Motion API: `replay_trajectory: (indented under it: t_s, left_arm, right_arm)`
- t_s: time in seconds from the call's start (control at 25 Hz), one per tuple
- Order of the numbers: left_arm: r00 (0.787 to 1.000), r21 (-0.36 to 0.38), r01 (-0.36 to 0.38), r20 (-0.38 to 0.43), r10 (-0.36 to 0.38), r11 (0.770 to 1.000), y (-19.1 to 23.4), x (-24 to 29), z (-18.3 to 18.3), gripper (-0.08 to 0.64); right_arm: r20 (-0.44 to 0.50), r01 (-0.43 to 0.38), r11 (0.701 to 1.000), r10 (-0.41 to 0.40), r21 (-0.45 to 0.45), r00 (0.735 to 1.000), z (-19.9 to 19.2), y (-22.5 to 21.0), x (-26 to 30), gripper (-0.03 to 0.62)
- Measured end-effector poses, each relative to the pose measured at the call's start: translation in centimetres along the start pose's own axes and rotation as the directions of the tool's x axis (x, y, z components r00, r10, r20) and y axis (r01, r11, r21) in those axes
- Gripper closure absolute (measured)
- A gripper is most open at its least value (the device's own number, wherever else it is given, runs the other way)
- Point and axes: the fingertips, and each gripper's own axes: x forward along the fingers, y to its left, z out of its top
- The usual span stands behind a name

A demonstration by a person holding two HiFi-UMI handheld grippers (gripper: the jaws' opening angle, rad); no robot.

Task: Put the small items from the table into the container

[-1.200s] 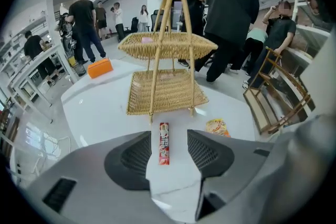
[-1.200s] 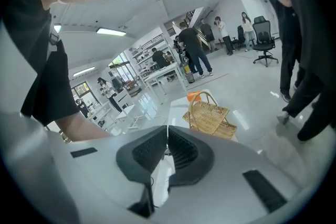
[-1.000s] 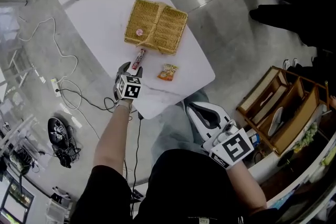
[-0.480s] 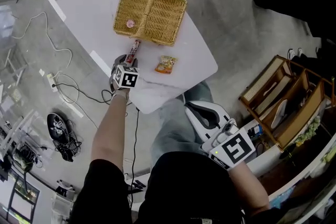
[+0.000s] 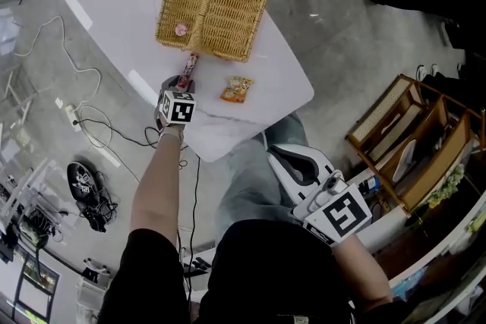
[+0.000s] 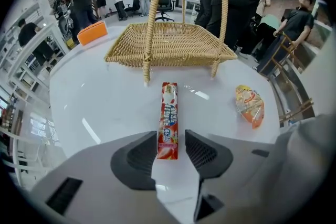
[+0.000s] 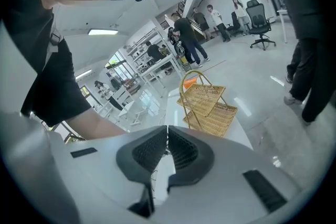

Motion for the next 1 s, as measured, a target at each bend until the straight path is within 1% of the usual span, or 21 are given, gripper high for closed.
replay_trajectory:
  t_s: [0.24,0.52,0.8,1.0]
  left_arm:
    - [1.000,-0.019,-0.007,0.009,0.007,1.000,-0.1,0.0,0.0,0.435]
    - [1.000,-0.038,-0.014,-0.015,0.013,0.999,-0.5,-0.9,0.3,0.448]
    - [0.999,-0.031,-0.026,0.033,0.027,0.999,-1.0,-4.7,2.0,0.448]
    - [0.997,-0.025,-0.042,0.060,0.044,0.999,-1.2,-9.2,2.2,0.448]
  right_arm:
    - [-0.005,-0.007,1.000,0.007,-0.007,1.000,-0.4,0.2,-0.1,0.581]
    - [0.010,-0.004,1.000,0.004,-0.015,1.000,0.2,0.5,-1.0,0.581]
    - [0.039,-0.025,0.998,0.027,-0.050,0.999,2.3,2.1,-2.1,0.581]
    - [0.070,-0.045,0.996,0.051,-0.079,0.996,4.3,3.8,-3.4,0.581]
